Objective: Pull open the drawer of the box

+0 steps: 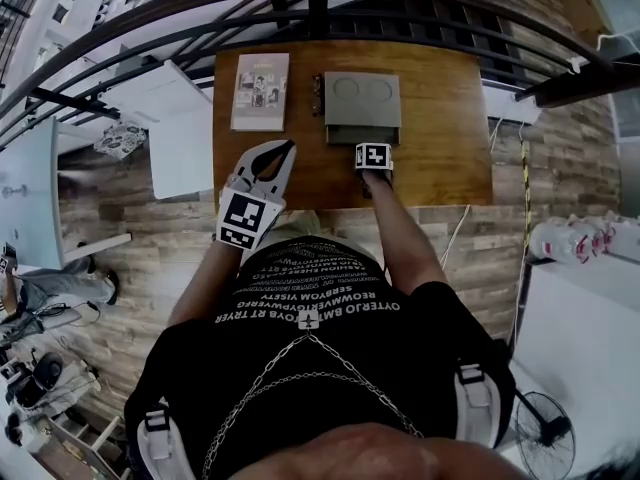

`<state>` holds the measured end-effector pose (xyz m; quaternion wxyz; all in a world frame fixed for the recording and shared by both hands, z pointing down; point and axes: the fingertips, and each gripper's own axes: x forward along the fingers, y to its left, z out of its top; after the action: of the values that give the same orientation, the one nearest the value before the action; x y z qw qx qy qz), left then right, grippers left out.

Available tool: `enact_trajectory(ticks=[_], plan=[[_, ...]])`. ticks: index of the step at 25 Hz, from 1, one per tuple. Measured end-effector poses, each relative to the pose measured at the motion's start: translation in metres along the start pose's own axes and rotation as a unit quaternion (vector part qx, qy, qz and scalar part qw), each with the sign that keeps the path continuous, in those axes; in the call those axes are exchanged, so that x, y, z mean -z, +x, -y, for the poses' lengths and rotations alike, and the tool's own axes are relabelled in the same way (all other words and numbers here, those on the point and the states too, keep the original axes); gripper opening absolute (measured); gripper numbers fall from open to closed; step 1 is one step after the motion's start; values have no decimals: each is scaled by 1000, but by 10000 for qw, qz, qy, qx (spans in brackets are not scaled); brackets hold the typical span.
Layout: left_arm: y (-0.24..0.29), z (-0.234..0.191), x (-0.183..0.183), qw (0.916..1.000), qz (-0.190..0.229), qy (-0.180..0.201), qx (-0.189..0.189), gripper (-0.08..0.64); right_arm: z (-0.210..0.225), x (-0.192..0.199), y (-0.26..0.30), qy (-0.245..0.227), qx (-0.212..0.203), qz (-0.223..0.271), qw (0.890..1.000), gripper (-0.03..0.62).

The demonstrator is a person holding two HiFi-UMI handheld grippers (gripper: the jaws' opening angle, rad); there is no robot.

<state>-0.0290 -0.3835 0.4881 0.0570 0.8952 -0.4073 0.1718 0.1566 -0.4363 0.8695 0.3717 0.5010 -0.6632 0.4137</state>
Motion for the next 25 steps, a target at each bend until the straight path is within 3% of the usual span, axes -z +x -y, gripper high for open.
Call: enact_trajectory(ticks=[10, 25], plan=[[-27, 4, -30, 9982, 550, -55, -246, 5, -8, 25, -11, 17, -36, -97, 9999, 161], [-50, 23, -17, 9981, 515, -117, -309, 5, -11, 52, -24, 82, -86, -132, 9998, 161]])
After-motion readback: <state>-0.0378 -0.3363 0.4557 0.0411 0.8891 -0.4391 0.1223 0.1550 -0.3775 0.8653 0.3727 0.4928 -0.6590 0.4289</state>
